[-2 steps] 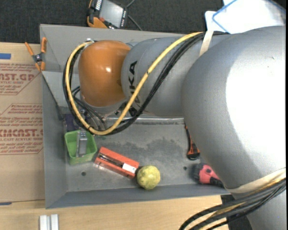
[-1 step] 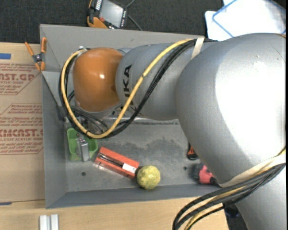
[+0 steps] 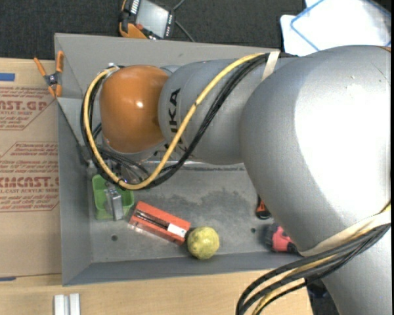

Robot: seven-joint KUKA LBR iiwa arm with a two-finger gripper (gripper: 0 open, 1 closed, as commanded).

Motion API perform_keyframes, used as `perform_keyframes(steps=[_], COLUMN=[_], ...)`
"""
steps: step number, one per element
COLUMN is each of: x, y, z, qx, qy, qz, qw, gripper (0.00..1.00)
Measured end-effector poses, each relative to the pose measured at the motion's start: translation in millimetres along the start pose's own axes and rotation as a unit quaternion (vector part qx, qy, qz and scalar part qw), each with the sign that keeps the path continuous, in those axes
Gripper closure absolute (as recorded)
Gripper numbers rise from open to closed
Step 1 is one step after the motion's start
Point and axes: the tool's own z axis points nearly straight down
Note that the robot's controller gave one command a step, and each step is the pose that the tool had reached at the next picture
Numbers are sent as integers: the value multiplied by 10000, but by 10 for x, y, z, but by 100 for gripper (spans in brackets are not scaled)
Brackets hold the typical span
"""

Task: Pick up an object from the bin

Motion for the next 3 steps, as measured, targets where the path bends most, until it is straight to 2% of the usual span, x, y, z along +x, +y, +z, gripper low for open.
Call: perform_keyframes(steps=[1,2,3], x=[-104,-96,-133], y=[-130,-74,-95], z=[-125,360,351], qx=[0,-23,-2], qy=[-43,13,-81], qz=[-404,-500,-2005], qw=[9992,9987,9797], gripper=[0,0,100])
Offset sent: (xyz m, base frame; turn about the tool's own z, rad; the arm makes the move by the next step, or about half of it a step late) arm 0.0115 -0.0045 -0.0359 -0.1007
